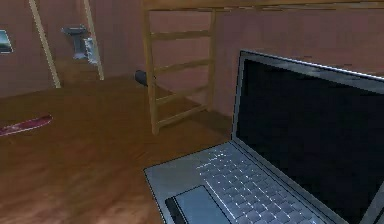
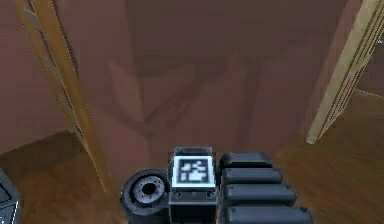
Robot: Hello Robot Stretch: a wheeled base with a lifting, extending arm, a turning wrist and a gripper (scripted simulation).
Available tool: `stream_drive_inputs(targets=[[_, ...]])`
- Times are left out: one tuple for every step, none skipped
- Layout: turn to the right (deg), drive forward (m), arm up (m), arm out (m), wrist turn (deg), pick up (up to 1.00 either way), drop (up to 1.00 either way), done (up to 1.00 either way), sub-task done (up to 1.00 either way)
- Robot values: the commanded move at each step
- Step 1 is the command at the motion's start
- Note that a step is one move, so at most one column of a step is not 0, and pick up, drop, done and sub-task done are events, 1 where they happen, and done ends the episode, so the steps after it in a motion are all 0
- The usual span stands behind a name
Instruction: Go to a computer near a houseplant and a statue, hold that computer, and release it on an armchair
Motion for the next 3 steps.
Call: stream_drive_inputs(targets=[[45.0, 0.0, 0.0, 0.0, 0.0, 0.0, 0.0, 0.0, 0.0], [9.0, 0.0, 0.0, 0.0, 0.0, 0.0, 0.0, 0.0, 0.0], [-45.0, 0.0, 0.0, 0.0, 0.0, 0.0, 0.0, 0.0, 0.0]])
